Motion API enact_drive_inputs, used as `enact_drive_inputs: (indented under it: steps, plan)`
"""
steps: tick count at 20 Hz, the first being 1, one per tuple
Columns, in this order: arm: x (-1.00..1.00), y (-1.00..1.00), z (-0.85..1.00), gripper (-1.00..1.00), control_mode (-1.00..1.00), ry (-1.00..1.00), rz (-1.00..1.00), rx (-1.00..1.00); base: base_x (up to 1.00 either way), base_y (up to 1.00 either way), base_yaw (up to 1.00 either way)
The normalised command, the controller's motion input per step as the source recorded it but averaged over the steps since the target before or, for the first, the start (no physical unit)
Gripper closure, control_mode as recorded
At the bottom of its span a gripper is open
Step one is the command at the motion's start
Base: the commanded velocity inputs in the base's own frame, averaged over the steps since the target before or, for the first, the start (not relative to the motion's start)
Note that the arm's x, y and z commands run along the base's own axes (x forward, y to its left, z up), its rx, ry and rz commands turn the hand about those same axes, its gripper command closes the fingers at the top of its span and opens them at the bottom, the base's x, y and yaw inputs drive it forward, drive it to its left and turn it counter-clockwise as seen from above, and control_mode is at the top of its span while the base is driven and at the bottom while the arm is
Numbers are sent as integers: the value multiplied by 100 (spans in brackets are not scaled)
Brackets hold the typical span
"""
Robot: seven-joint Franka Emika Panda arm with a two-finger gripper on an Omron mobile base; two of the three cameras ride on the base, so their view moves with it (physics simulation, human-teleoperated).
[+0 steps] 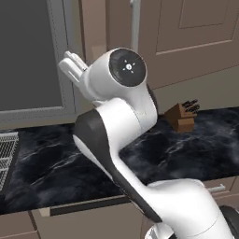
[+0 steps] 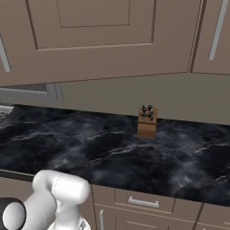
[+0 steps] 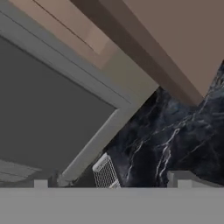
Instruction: Open the cabinet, pick the kettle from the cabinet, and place it in the sink.
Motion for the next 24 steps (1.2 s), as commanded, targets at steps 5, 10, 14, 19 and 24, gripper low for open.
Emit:
enact_drive_inputs:
  steps: [5, 10, 14, 19, 24]
  plan:
    - [41, 26, 0, -100, -100, -8, -43, 0, 0, 0, 0]
    - [33, 19, 0, -100, -100, -20, -36, 8, 0, 0, 0]
    - [27, 13, -3, -100, -100, -21, -30, 11, 0, 0, 0]
    - [30, 0, -12, -100, -100, -6, -24, 9, 0, 0, 0]
    - [33, 0, -13, -100, -100, -3, -21, 10, 0, 0, 0]
